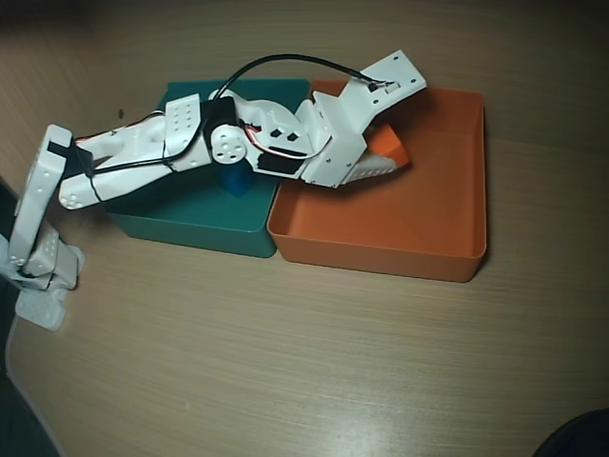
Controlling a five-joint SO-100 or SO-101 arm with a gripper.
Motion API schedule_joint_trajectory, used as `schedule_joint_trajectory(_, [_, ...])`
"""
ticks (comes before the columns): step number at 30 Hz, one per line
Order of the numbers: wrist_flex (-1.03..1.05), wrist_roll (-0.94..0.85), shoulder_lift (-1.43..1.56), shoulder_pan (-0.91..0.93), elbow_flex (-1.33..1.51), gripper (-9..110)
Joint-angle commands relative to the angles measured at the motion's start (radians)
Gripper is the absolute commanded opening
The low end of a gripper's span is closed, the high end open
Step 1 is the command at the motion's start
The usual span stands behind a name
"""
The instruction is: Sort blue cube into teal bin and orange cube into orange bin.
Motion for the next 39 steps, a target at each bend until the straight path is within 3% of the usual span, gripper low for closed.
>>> schedule_joint_trajectory(1, [-0.018,-0.003,0.040,0.011,-0.086,33])
schedule_joint_trajectory(16, [-0.018,-0.002,0.057,0.012,-0.083,36])
schedule_joint_trajectory(20, [-0.018,-0.002,0.057,0.012,-0.081,26])
schedule_joint_trajectory(27, [-0.018,0.006,0.060,0.008,-0.081,-7])
schedule_joint_trajectory(39, [-0.002,0.003,0.304,0.015,0.114,-6])
